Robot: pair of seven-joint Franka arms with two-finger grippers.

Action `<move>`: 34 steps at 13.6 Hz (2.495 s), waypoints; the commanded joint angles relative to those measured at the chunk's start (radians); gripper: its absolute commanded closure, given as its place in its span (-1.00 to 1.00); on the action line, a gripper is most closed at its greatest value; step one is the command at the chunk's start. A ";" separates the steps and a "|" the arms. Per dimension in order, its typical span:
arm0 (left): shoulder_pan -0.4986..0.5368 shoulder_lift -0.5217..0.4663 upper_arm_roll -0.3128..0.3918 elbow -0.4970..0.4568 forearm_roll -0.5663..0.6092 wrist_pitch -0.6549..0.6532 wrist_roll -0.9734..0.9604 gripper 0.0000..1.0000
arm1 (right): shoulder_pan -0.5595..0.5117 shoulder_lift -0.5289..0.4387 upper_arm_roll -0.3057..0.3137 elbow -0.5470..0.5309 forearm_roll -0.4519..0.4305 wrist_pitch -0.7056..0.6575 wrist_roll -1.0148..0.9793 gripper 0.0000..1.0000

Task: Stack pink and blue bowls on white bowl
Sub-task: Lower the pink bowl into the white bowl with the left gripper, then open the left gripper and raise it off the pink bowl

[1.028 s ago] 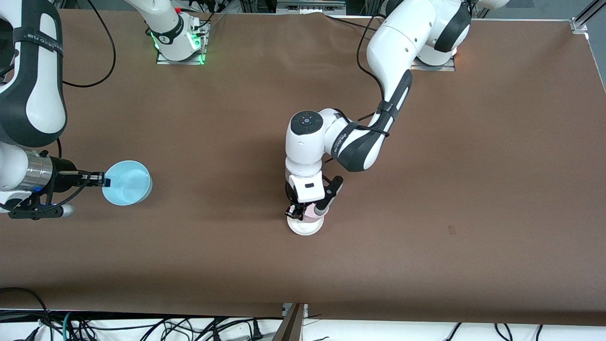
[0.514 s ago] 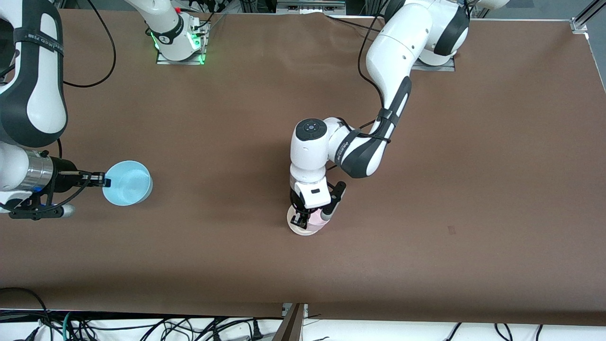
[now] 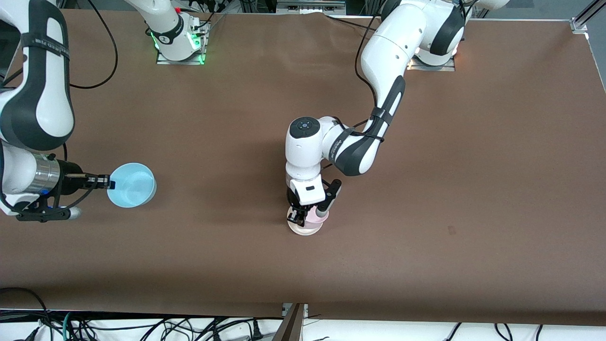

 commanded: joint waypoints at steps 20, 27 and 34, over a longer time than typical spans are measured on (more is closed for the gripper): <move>0.001 0.012 -0.021 0.046 -0.046 -0.126 0.202 -0.06 | -0.068 0.018 0.001 -0.005 0.013 0.068 0.008 1.00; 0.001 0.012 -0.027 0.037 -0.067 -0.232 0.358 0.83 | 0.047 0.049 0.030 -0.002 0.018 0.137 0.207 1.00; 0.070 -0.086 -0.027 0.043 -0.256 -0.442 0.653 1.00 | 0.061 0.093 0.109 0.001 0.041 0.254 0.362 1.00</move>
